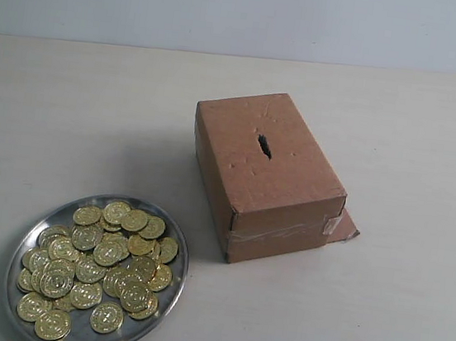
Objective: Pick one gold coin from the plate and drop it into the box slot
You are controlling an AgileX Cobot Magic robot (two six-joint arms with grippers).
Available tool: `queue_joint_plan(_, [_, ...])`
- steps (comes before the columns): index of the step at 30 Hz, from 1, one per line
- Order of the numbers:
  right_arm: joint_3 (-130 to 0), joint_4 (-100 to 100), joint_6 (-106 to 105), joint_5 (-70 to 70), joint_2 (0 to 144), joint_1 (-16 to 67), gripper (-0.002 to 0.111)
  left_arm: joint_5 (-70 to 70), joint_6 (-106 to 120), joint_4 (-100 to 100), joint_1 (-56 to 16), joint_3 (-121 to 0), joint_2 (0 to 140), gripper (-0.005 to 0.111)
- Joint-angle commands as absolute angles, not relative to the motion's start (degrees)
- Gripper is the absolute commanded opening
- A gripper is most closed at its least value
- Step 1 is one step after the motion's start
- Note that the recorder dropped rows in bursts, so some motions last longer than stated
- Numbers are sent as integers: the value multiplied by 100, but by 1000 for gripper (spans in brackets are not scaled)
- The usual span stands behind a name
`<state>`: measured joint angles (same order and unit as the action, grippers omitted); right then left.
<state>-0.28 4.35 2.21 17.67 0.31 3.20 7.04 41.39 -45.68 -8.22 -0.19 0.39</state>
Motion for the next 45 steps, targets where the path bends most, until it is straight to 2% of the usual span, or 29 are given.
queue_joint_plan(1, [0, 441, 225, 1741, 0, 288, 0, 726, 3449, -3892, -795, 0, 0, 0])
queue_joint_plan(6, [0, 441, 225, 1741, 0, 288, 0, 856, 525, -1079, -795, 0, 0, 0])
queue_joint_plan(9, [0, 441, 225, 1741, 0, 288, 0, 1148, -175, -344, -795, 0, 0, 0])
queue_joint_plan(15, [0, 441, 225, 1741, 0, 288, 0, 1856, -189, -217, -768, 0, 0, 0])
queue_joint_plan(45, [0, 441, 225, 1741, 0, 288, 0, 2040, -178, -162, -507, 0, 0, 0])
